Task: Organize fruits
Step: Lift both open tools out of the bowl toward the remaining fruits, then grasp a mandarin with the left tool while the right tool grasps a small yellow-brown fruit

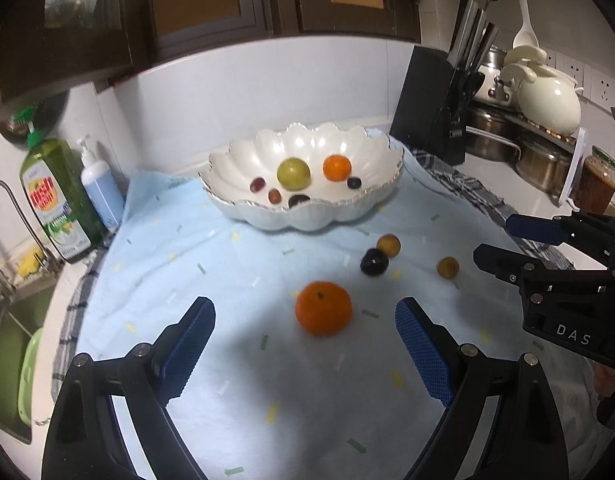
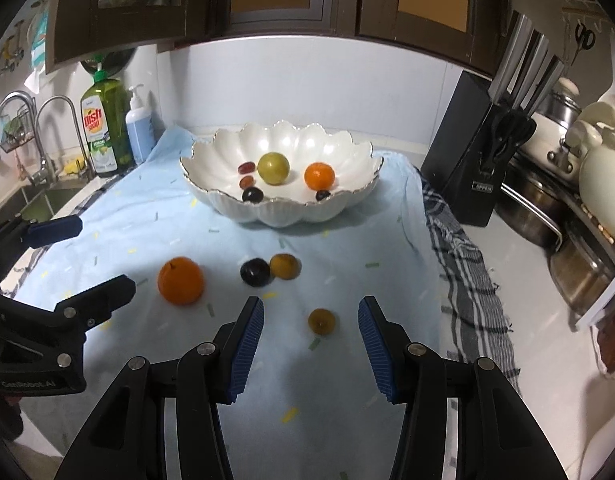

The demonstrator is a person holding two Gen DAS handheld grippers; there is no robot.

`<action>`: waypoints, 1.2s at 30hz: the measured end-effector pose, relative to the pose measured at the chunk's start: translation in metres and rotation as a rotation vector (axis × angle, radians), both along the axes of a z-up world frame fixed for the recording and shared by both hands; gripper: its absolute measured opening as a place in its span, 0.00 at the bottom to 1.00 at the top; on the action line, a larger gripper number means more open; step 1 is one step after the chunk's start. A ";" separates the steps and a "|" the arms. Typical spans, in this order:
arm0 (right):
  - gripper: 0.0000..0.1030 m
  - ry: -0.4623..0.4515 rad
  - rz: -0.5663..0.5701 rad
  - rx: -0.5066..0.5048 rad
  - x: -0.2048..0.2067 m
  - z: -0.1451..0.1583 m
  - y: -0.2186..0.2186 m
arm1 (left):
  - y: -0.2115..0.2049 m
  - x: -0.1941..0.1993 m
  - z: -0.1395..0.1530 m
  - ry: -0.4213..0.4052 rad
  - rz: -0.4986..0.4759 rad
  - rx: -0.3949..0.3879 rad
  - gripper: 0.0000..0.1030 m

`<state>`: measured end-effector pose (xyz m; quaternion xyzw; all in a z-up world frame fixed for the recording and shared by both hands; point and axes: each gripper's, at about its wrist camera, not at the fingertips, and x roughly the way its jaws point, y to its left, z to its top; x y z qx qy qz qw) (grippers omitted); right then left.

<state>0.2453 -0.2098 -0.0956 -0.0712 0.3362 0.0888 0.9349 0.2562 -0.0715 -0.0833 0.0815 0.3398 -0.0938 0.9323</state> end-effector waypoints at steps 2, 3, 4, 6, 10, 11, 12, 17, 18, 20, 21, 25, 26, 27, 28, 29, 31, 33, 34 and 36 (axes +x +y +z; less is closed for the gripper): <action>0.49 0.015 -0.002 -0.004 0.002 -0.005 0.000 | 0.000 0.002 -0.006 0.015 -0.002 -0.003 0.90; 0.49 0.022 -0.004 -0.004 0.003 -0.007 0.000 | 0.000 0.004 -0.009 0.023 -0.002 -0.006 0.89; 0.49 0.029 -0.005 -0.005 0.005 -0.009 0.000 | -0.001 0.006 -0.011 0.032 -0.002 -0.009 0.89; 0.49 0.044 -0.009 -0.005 0.009 -0.013 -0.001 | 0.000 0.010 -0.017 0.052 -0.002 -0.020 0.87; 0.49 0.072 -0.014 0.003 0.018 -0.020 -0.002 | 0.000 0.019 -0.027 0.083 -0.003 -0.030 0.85; 0.49 0.080 -0.014 0.006 0.020 -0.022 -0.003 | 0.000 0.021 -0.029 0.089 -0.003 -0.031 0.84; 0.48 0.087 -0.014 0.009 0.022 -0.024 -0.003 | 0.000 0.023 -0.030 0.095 -0.003 -0.033 0.84; 0.48 0.119 -0.022 0.025 0.033 -0.032 -0.005 | 0.000 0.035 -0.038 0.125 -0.006 -0.048 0.81; 0.48 0.124 -0.022 0.029 0.035 -0.033 -0.006 | 0.000 0.038 -0.040 0.131 -0.006 -0.052 0.81; 0.45 0.133 -0.025 0.035 0.039 -0.035 -0.006 | 0.000 0.042 -0.042 0.141 -0.011 -0.061 0.78; 0.43 0.136 -0.025 0.035 0.041 -0.036 -0.006 | -0.001 0.044 -0.043 0.144 -0.013 -0.061 0.77; 0.42 0.153 -0.026 0.036 0.048 -0.042 -0.007 | -0.004 0.050 -0.046 0.152 -0.026 -0.058 0.74; 0.40 0.158 -0.028 0.038 0.049 -0.043 -0.008 | -0.005 0.051 -0.047 0.154 -0.031 -0.057 0.73; 0.39 0.161 -0.028 0.041 0.051 -0.044 -0.009 | -0.006 0.053 -0.048 0.155 -0.033 -0.057 0.73; 0.39 0.163 -0.028 0.043 0.052 -0.045 -0.010 | -0.007 0.054 -0.048 0.158 -0.036 -0.056 0.72; 0.38 0.167 -0.030 0.046 0.053 -0.046 -0.010 | -0.008 0.055 -0.050 0.162 -0.039 -0.056 0.71; 0.36 0.174 -0.032 0.050 0.055 -0.048 -0.010 | -0.009 0.057 -0.051 0.170 -0.044 -0.058 0.68; 0.32 0.180 -0.033 0.053 0.057 -0.050 -0.011 | -0.010 0.060 -0.052 0.173 -0.046 -0.059 0.65; 0.31 0.185 -0.033 0.055 0.058 -0.051 -0.011 | -0.011 0.060 -0.052 0.173 -0.047 -0.058 0.63; 0.29 0.191 -0.033 0.056 0.060 -0.053 -0.011 | -0.011 0.062 -0.053 0.175 -0.048 -0.056 0.61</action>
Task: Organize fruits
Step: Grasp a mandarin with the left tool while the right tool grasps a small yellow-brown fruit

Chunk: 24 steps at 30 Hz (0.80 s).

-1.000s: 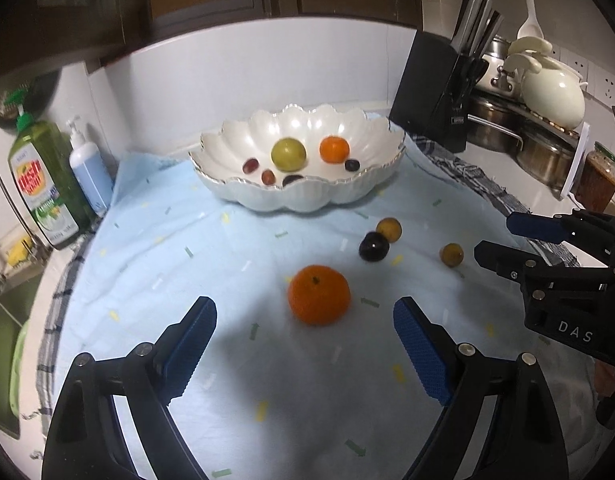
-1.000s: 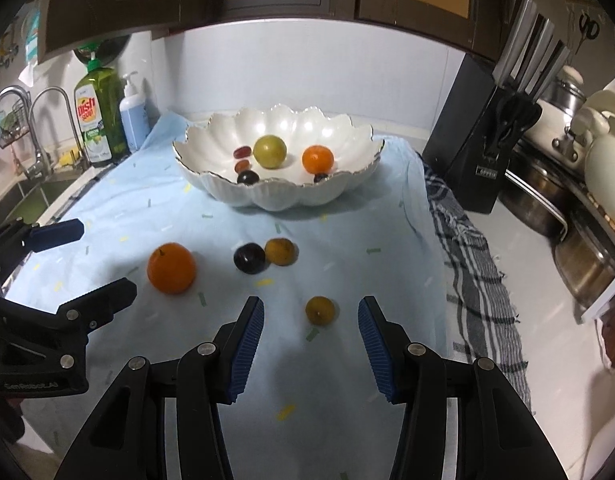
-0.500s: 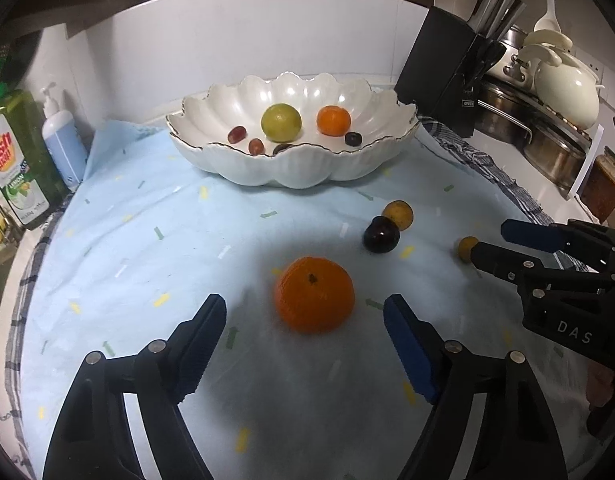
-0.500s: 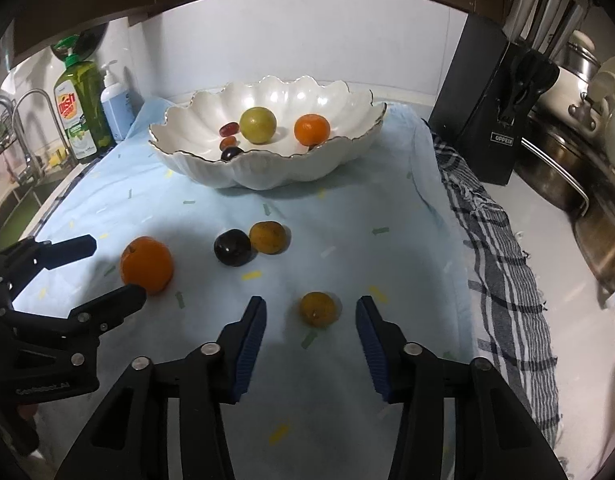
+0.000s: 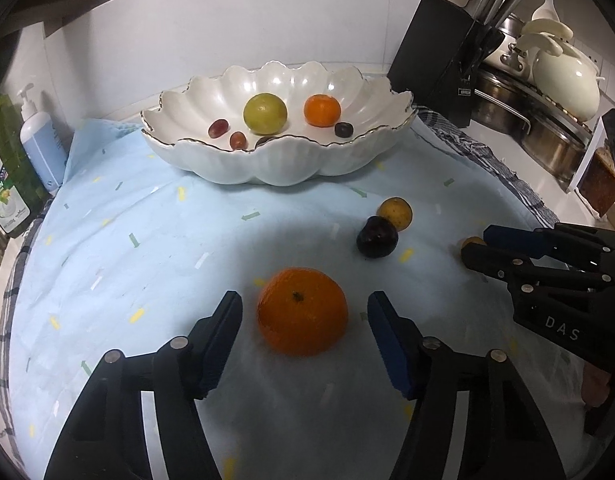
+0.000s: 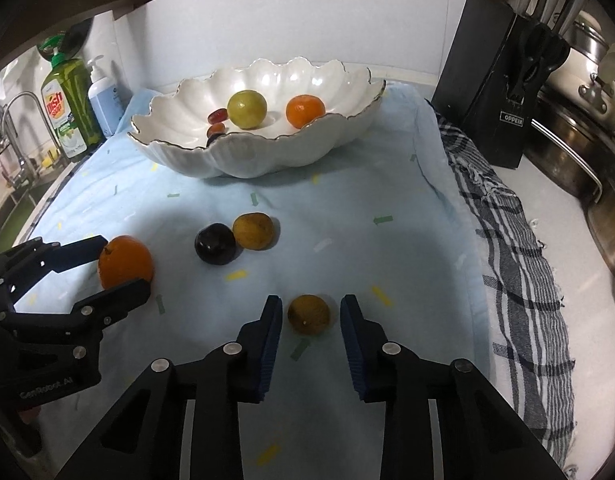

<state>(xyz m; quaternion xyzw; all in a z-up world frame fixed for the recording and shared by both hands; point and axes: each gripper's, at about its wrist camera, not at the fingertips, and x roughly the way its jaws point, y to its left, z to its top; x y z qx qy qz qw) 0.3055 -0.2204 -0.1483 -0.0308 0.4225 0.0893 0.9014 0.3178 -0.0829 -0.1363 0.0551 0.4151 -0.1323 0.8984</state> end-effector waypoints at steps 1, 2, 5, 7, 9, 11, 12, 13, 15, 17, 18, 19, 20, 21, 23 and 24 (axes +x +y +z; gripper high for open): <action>0.28 0.004 -0.001 0.000 0.001 -0.001 0.000 | -0.001 0.001 -0.001 0.005 -0.005 0.001 0.57; 0.25 0.010 0.000 0.001 0.002 -0.002 0.000 | -0.001 0.002 -0.002 0.010 -0.010 0.001 0.53; 0.24 0.016 0.003 0.000 0.002 -0.004 0.001 | -0.001 0.002 -0.003 0.010 -0.011 0.005 0.50; 0.24 0.014 0.004 -0.005 0.002 -0.004 0.002 | -0.001 0.001 -0.003 0.006 -0.008 0.012 0.46; 0.24 0.010 0.004 -0.009 0.001 -0.004 0.002 | -0.001 0.001 -0.003 0.002 -0.011 0.019 0.45; 0.24 0.007 0.008 -0.008 0.000 -0.002 0.003 | -0.001 0.001 -0.002 0.001 -0.013 0.020 0.45; 0.24 0.004 0.010 -0.007 -0.001 -0.001 0.004 | -0.001 0.001 -0.002 0.000 -0.015 0.021 0.44; 0.24 -0.001 0.013 -0.008 -0.003 0.000 0.006 | 0.000 0.002 -0.001 0.000 -0.016 0.020 0.44; 0.24 -0.008 0.017 -0.009 -0.005 0.003 0.007 | 0.001 0.001 0.001 -0.004 -0.016 0.015 0.44; 0.24 -0.015 0.023 -0.003 -0.008 0.006 0.009 | 0.002 0.000 0.005 -0.012 -0.014 0.013 0.44; 0.24 -0.018 0.025 -0.001 -0.009 0.007 0.010 | 0.002 -0.001 0.008 -0.018 -0.011 0.012 0.44; 0.24 -0.022 0.028 0.000 -0.010 0.008 0.010 | 0.002 -0.002 0.010 -0.021 -0.009 0.010 0.44; 0.24 -0.028 0.029 0.003 -0.011 0.011 0.011 | 0.003 -0.003 0.013 -0.025 -0.007 0.006 0.44; 0.24 -0.031 0.029 0.005 -0.012 0.012 0.011 | 0.003 -0.003 0.015 -0.028 -0.006 0.002 0.44; 0.24 -0.043 0.030 0.013 -0.014 0.017 0.012 | 0.004 -0.005 0.020 -0.039 -0.008 -0.004 0.44; 0.24 -0.049 0.031 0.016 -0.016 0.019 0.012 | 0.004 -0.006 0.023 -0.048 -0.013 -0.007 0.44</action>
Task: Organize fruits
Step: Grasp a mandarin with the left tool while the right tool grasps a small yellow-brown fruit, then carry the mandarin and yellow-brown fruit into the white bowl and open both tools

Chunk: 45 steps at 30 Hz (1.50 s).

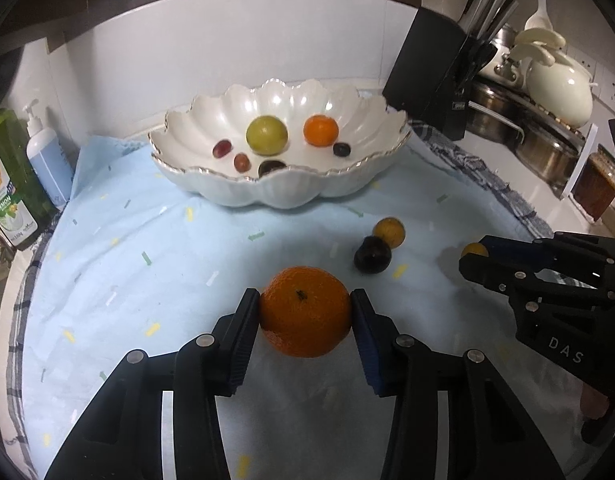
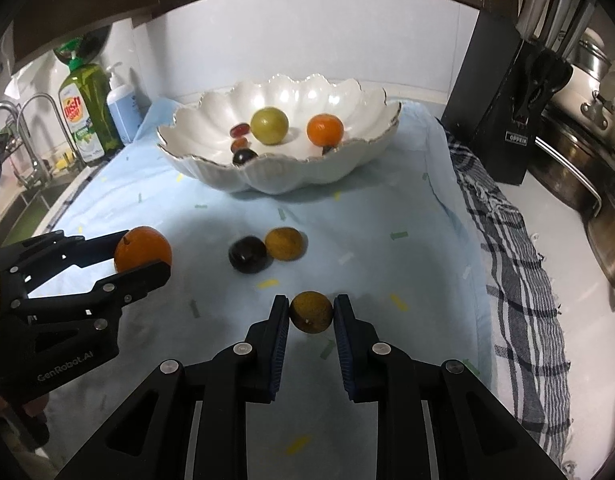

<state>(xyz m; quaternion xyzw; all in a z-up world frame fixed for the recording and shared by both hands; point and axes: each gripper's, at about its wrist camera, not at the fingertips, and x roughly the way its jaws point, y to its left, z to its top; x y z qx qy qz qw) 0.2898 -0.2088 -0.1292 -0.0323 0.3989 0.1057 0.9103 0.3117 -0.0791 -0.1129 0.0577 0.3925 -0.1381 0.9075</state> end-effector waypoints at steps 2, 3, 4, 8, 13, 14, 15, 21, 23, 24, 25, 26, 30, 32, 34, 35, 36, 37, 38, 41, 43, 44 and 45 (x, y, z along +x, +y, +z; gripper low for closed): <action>0.24 -0.014 0.001 0.004 -0.002 0.005 0.001 | 0.001 -0.003 0.007 -0.022 -0.001 -0.002 0.44; 0.24 -0.021 0.002 0.007 -0.003 0.008 0.002 | 0.000 -0.004 0.009 -0.029 0.000 -0.002 0.44; 0.24 -0.029 0.004 0.011 -0.005 0.011 0.002 | 0.001 -0.004 0.012 -0.037 0.001 -0.004 0.44; 0.24 -0.060 0.006 0.023 -0.009 0.022 0.006 | 0.004 -0.008 0.025 -0.068 0.011 -0.015 0.44; 0.24 -0.104 0.017 0.026 -0.015 0.036 0.011 | 0.009 -0.012 0.040 -0.106 0.023 -0.018 0.44; 0.24 -0.116 0.020 0.027 -0.015 0.039 0.012 | 0.010 -0.013 0.043 -0.112 0.025 -0.017 0.44; 0.24 -0.124 0.021 0.028 -0.016 0.042 0.013 | 0.011 -0.013 0.046 -0.120 0.028 -0.016 0.44; 0.24 -0.175 0.030 0.034 -0.017 0.058 0.016 | 0.019 -0.014 0.061 -0.150 0.057 -0.013 0.44; 0.24 -0.191 0.031 0.038 -0.016 0.063 0.017 | 0.022 -0.013 0.066 -0.159 0.063 -0.018 0.44; 0.24 -0.203 0.033 0.039 -0.016 0.067 0.018 | 0.023 -0.013 0.068 -0.165 0.067 -0.017 0.44; 0.24 -0.210 0.033 0.039 -0.015 0.069 0.019 | 0.024 -0.012 0.070 -0.172 0.070 -0.017 0.44; 0.24 -0.223 0.034 0.040 -0.015 0.072 0.021 | 0.025 -0.010 0.073 -0.180 0.073 -0.018 0.44; 0.24 -0.256 0.037 0.042 -0.009 0.082 0.024 | 0.028 -0.005 0.083 -0.202 0.081 -0.026 0.44; 0.24 -0.264 0.040 0.051 -0.004 0.086 0.025 | 0.028 -0.002 0.088 -0.213 0.083 -0.022 0.44; 0.24 -0.270 0.044 0.059 0.001 0.089 0.025 | 0.029 0.002 0.091 -0.223 0.085 -0.019 0.44; 0.24 -0.271 0.045 0.059 0.004 0.091 0.026 | 0.029 0.005 0.092 -0.225 0.084 -0.018 0.44; 0.24 -0.273 0.046 0.060 0.007 0.092 0.026 | 0.030 0.007 0.094 -0.225 0.085 -0.018 0.44; 0.24 -0.276 0.049 0.063 0.010 0.093 0.027 | 0.031 0.010 0.095 -0.225 0.086 -0.021 0.44; 0.24 -0.277 0.051 0.064 0.012 0.094 0.027 | 0.032 0.013 0.095 -0.224 0.086 -0.024 0.44; 0.24 -0.284 0.056 0.060 0.020 0.096 0.030 | 0.034 0.021 0.097 -0.219 0.089 -0.030 0.44; 0.24 -0.284 0.058 0.061 0.026 0.097 0.032 | 0.036 0.028 0.098 -0.221 0.089 -0.032 0.44; 0.24 -0.281 0.061 0.063 0.030 0.098 0.032 | 0.036 0.031 0.099 -0.222 0.090 -0.030 0.44; 0.24 -0.277 0.060 0.064 0.034 0.098 0.033 | 0.036 0.033 0.100 -0.225 0.091 -0.028 0.44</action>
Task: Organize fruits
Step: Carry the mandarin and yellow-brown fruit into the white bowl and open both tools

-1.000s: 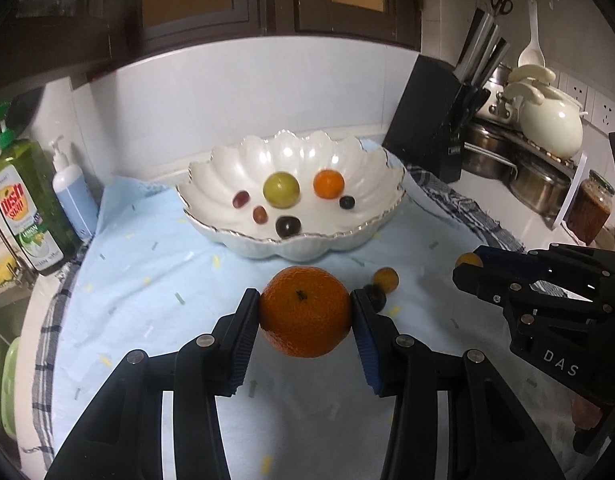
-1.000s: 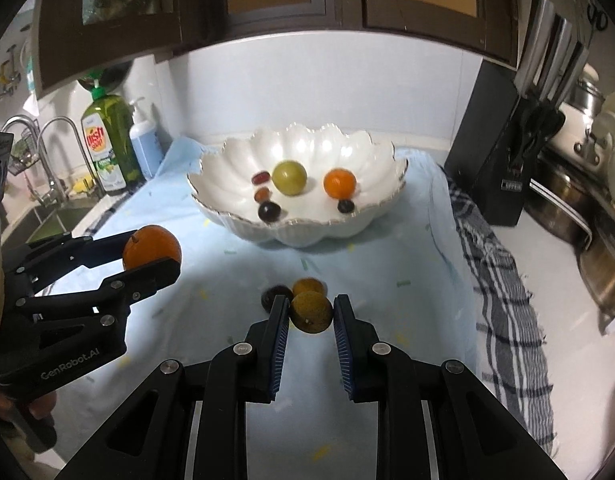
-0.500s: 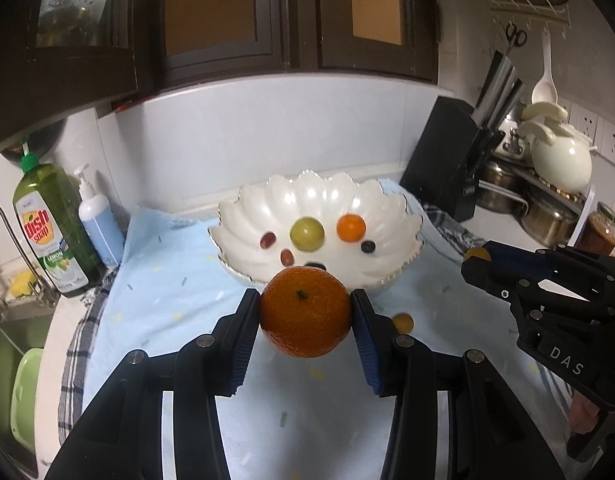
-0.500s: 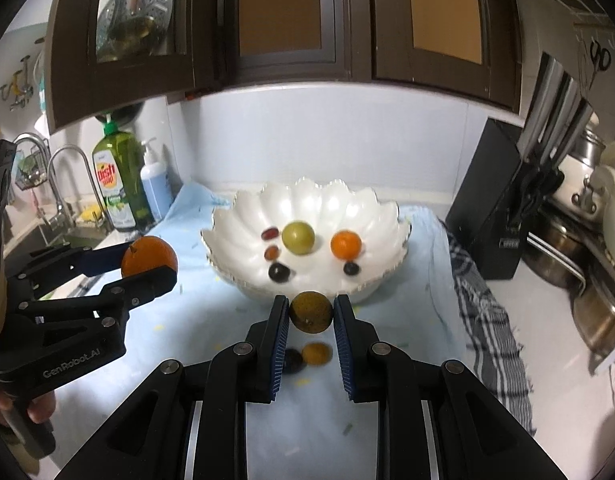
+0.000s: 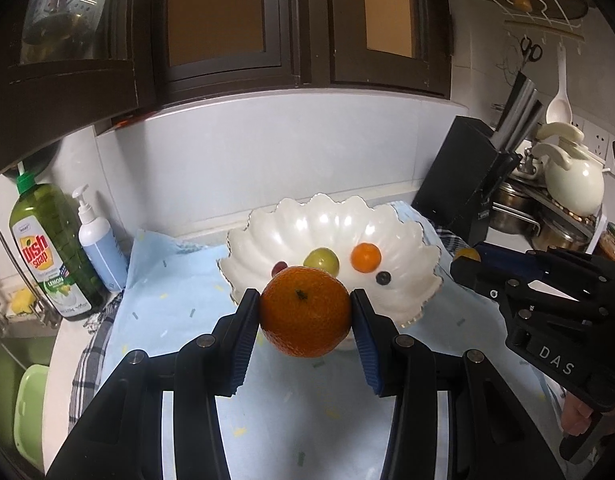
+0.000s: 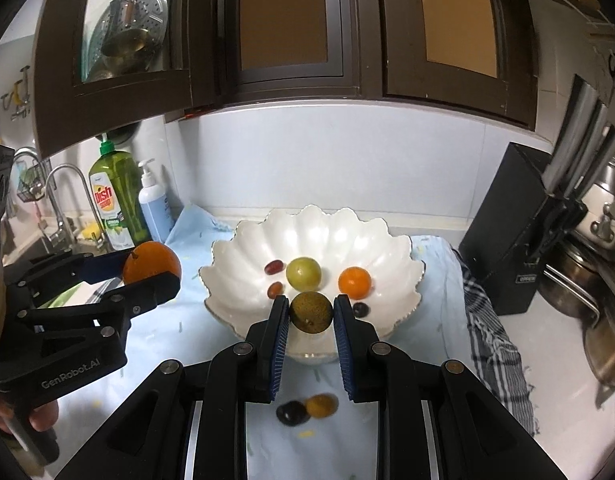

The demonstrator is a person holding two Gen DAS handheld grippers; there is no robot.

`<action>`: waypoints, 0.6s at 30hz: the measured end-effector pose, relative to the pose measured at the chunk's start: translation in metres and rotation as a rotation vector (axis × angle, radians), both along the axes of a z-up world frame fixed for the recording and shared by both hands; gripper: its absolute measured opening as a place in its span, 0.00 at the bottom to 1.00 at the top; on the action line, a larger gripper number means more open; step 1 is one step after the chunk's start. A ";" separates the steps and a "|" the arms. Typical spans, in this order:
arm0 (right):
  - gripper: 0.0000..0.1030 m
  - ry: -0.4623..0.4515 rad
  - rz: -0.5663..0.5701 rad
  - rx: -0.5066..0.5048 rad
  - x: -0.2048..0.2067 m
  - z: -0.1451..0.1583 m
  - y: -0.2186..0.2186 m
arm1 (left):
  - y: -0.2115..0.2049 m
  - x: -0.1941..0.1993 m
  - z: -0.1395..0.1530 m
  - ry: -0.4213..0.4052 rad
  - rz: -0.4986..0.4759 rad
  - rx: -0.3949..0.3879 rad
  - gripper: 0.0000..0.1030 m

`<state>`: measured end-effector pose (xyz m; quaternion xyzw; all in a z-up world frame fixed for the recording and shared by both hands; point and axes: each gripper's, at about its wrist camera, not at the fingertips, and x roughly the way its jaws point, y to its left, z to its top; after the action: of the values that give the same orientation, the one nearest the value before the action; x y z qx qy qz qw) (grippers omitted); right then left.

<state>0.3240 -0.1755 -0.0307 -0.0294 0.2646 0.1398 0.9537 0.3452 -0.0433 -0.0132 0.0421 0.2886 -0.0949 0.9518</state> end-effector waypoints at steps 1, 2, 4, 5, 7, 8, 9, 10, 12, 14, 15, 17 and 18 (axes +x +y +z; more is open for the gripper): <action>0.24 0.004 0.003 0.003 0.005 0.001 0.001 | 0.000 0.003 0.001 -0.003 -0.001 0.002 0.44; 0.24 0.007 0.006 0.004 0.009 0.001 0.002 | 0.001 0.007 0.001 -0.005 -0.001 0.006 0.44; 0.24 0.012 0.005 0.007 0.016 0.001 0.003 | 0.001 0.015 0.002 -0.006 0.000 0.009 0.44; 0.24 0.016 0.009 0.010 0.020 0.001 0.003 | 0.002 0.019 0.002 -0.005 -0.002 0.010 0.44; 0.24 0.028 0.007 0.010 0.029 0.000 0.004 | 0.003 0.029 0.003 0.000 -0.001 0.011 0.44; 0.24 0.032 0.009 0.007 0.035 0.000 0.005 | 0.004 0.033 0.003 0.002 -0.004 0.009 0.44; 0.24 0.036 0.006 0.003 0.039 -0.001 0.006 | 0.005 0.039 0.002 0.008 -0.004 0.007 0.44; 0.24 0.040 0.004 -0.003 0.045 -0.001 0.007 | 0.006 0.044 0.002 0.014 -0.003 0.003 0.44; 0.24 0.048 0.005 -0.008 0.053 -0.002 0.009 | 0.007 0.056 0.000 0.027 -0.004 -0.002 0.44; 0.24 0.055 0.009 -0.023 0.063 -0.003 0.013 | 0.007 0.066 -0.003 0.040 -0.004 -0.001 0.44; 0.24 0.059 0.008 -0.030 0.067 -0.004 0.014 | 0.007 0.072 -0.005 0.047 -0.007 0.000 0.44; 0.24 0.069 0.018 -0.035 0.076 -0.005 0.016 | 0.007 0.084 -0.009 0.065 -0.008 0.006 0.44; 0.24 0.078 0.020 -0.039 0.081 -0.007 0.017 | 0.007 0.088 -0.011 0.071 -0.008 0.006 0.44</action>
<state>0.4048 -0.1580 -0.0372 -0.0452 0.3040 0.1452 0.9405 0.4337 -0.0365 -0.0244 0.0430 0.3224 -0.0993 0.9404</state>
